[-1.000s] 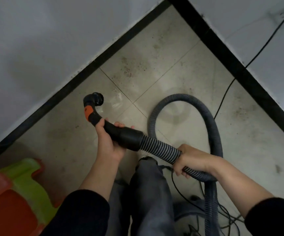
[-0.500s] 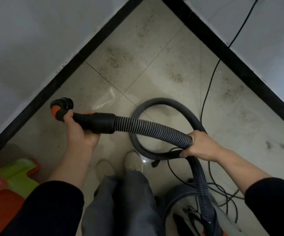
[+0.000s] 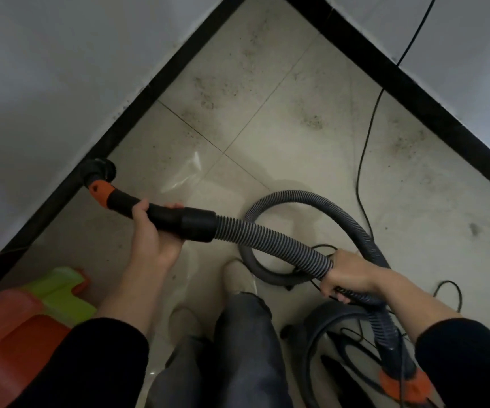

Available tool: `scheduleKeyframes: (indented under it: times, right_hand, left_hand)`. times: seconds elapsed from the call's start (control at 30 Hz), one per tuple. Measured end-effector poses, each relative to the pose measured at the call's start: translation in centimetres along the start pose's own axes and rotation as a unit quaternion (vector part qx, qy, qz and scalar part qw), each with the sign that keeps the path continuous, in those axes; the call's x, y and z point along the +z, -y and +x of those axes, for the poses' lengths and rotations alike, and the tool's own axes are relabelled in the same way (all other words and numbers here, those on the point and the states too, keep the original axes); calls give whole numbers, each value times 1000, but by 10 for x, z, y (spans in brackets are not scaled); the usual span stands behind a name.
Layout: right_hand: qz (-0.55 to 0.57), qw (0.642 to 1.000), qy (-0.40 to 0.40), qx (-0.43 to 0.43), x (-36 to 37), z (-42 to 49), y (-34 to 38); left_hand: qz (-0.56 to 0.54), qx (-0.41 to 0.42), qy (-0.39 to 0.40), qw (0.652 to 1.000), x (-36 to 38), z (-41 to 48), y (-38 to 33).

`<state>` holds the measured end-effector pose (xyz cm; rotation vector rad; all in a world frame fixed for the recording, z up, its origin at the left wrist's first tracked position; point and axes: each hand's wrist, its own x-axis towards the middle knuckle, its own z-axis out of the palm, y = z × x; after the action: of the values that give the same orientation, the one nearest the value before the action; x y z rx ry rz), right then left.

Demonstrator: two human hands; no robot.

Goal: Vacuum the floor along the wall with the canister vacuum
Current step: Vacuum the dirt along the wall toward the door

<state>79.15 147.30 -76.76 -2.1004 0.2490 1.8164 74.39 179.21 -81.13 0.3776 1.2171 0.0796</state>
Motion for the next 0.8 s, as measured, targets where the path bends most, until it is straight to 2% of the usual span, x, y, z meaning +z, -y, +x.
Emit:
scheduleKeyframes:
  times: [0.1,0.2,0.33,0.43,0.53,0.6,0.73,0.8]
  right_hand:
    - [-131,989,-70,-19,3,22,-4]
    - [-193,975,-109,-33,7,49,3]
    - [-198,957,-142,-158,30,77,44]
    - [-245,921,-160,-257,53,99,70]
    - [-294,887,-216,-285,56,113,76]
    - [-292,887,-212,-288,50,118,78]
    - [-236,926,-128,-266,28,129,79]
    - [-199,939,-116,-256,18,138,78]
  left_hand:
    - [-5,-23,-18,1000,-23,15,11]
    - [-30,-57,-20,998,-36,39,34]
    - [-17,-78,-16,997,-39,57,86]
    - [-32,-72,9,997,-29,60,111]
    - [-45,-87,31,995,-32,65,121]
    - [-39,-91,37,994,-36,69,118]
    - [-78,-95,46,991,-45,89,97]
    - [-50,-87,74,992,-47,102,87]
